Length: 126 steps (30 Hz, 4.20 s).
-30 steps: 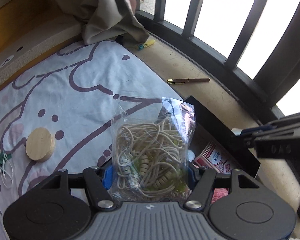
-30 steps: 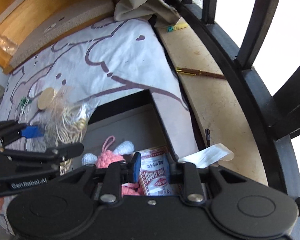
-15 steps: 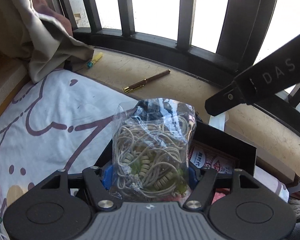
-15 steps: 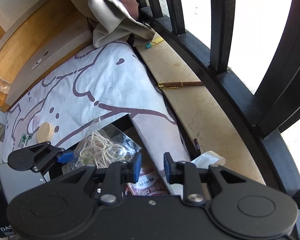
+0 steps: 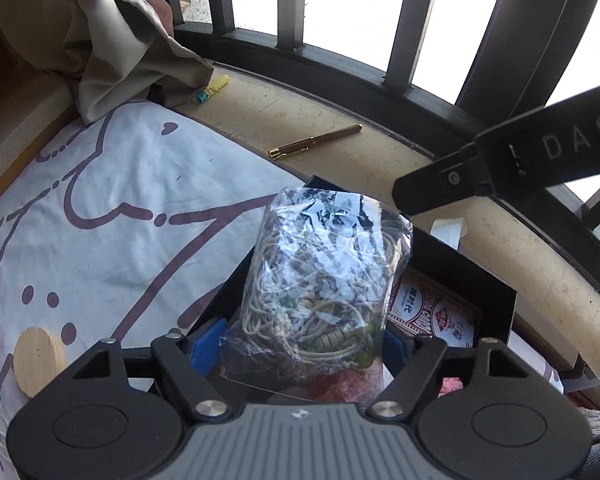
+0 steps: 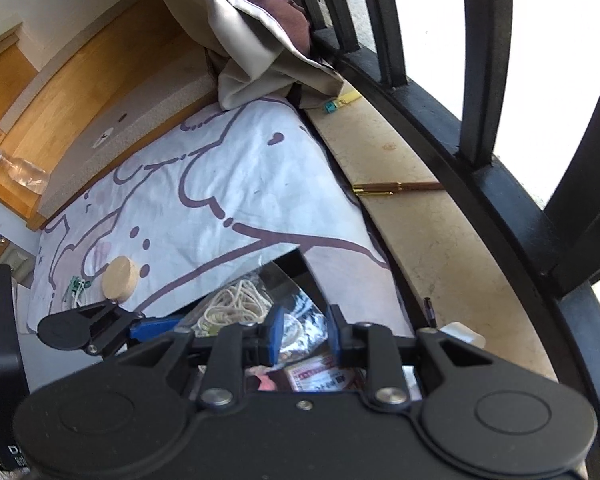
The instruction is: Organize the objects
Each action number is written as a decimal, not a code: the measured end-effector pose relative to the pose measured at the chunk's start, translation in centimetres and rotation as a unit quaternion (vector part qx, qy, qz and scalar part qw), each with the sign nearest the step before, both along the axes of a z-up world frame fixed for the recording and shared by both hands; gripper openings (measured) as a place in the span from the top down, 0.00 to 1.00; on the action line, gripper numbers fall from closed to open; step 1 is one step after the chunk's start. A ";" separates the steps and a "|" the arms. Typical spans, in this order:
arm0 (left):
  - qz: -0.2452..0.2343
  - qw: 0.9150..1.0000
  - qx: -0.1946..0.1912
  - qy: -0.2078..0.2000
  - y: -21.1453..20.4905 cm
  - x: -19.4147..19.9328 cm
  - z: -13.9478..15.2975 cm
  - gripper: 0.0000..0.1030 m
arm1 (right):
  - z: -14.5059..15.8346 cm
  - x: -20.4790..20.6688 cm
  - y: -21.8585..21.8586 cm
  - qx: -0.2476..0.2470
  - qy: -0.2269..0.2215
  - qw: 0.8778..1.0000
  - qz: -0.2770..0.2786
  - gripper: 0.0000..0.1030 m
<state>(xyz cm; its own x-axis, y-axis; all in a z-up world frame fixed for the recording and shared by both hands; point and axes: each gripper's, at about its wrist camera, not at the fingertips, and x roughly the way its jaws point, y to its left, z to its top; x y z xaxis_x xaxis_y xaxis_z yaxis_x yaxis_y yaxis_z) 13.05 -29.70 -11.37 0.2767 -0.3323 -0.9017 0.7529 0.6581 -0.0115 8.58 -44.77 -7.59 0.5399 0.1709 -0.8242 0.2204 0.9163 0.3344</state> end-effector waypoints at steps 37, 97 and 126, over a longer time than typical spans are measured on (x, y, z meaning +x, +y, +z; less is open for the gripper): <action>0.041 0.993 -0.075 0.087 2.7 2.3 -1.0 0.33 | -6.0 5.1 3.2 -0.078 0.101 0.991 0.030 0.78; 0.203 0.977 -0.069 -0.006 9.4 -5.3 9.2 0.24 | 6.4 -6.5 6.9 -0.071 -0.042 0.996 0.030 0.76; 0.275 0.958 -0.071 -0.046 15.3 -8.2 11.7 0.14 | 7.6 -10.9 8.8 -0.158 -0.036 0.986 0.035 0.30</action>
<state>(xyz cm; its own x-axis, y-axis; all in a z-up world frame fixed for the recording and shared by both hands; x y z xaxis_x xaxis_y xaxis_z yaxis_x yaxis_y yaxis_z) 4.87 -14.42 0.35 0.5212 -0.2303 -0.8218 0.2952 0.9521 -0.0796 -2.29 -35.94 0.02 0.5950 -0.0505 -0.8021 0.1397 0.9893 0.0413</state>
